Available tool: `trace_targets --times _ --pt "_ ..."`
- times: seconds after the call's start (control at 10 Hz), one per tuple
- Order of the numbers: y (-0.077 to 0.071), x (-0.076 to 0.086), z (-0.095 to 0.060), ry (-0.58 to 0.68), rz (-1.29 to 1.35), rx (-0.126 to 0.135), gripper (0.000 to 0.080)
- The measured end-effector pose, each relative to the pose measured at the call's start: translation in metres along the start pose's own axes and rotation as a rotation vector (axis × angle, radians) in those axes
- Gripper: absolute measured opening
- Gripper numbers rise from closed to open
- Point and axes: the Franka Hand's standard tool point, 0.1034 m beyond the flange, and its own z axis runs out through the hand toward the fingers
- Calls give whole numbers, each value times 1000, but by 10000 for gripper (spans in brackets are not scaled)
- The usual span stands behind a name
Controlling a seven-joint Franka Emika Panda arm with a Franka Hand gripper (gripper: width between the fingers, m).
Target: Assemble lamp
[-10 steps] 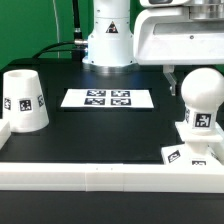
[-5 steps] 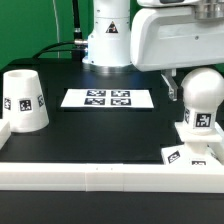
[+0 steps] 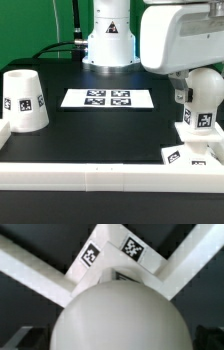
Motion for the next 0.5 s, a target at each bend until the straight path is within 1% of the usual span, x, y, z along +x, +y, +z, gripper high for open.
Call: trace_targets --times 0.2,0.3,0.5 --pt "1 -1 0 -12 -158 -15 699" --pt "1 -1 0 -15 -201 -19 699" --pt "2 -2 0 -28 -367 -29 699"
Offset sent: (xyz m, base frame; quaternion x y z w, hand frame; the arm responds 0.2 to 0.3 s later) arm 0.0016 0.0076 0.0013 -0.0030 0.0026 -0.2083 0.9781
